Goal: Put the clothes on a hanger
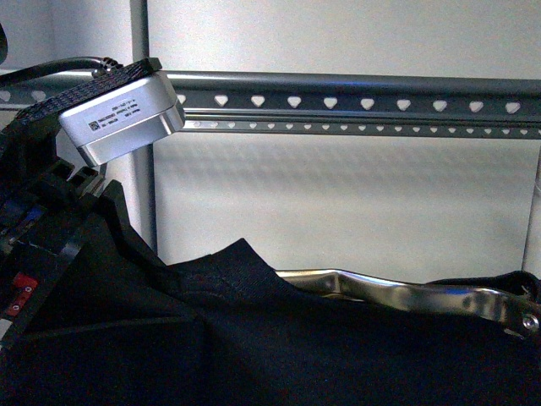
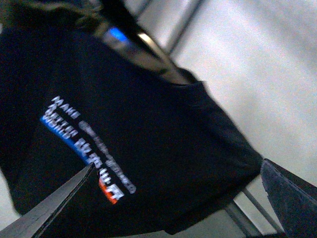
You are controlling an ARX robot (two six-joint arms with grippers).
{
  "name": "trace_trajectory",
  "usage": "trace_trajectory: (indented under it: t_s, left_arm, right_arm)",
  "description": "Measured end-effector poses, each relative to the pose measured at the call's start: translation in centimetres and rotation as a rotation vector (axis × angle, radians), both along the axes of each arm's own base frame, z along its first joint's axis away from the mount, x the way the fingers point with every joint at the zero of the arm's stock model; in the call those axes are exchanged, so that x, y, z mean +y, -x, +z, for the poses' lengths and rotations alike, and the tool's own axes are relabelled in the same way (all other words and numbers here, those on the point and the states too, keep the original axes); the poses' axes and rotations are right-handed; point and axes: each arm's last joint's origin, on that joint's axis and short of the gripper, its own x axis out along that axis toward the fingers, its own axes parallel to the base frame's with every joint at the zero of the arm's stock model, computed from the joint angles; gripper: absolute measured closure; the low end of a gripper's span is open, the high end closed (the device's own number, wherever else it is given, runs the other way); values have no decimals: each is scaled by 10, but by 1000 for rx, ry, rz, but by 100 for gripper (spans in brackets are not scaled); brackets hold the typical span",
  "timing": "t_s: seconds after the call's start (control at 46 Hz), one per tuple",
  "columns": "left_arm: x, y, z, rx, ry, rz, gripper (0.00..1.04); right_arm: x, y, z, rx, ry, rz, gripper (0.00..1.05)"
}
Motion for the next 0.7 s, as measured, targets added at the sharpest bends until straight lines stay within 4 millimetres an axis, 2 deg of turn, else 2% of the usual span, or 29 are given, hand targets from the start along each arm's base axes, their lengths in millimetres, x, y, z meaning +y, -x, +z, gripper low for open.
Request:
trace_trajectory:
  t_s: [0.065, 0.13, 0.239, 0.543, 0.696]
  left_arm:
    - [0, 0, 0, 0, 0, 0, 101]
    - [0, 0, 0, 0, 1, -1, 101]
    - [0, 0, 0, 0, 1, -1, 101]
    - [0, 0, 0, -1, 0, -1, 101]
    - [0, 0, 0, -3, -1, -2, 101]
  right_arm:
    - [3, -11, -3, 48, 98, 78, 7]
    - [6, -29, -5, 6, 249, 143, 7]
    - [11, -51, -3, -38, 340, 180, 7]
    - [16, -99, 5, -58, 409, 177, 7]
    - [11, -124, -5, -14, 403, 123, 7]
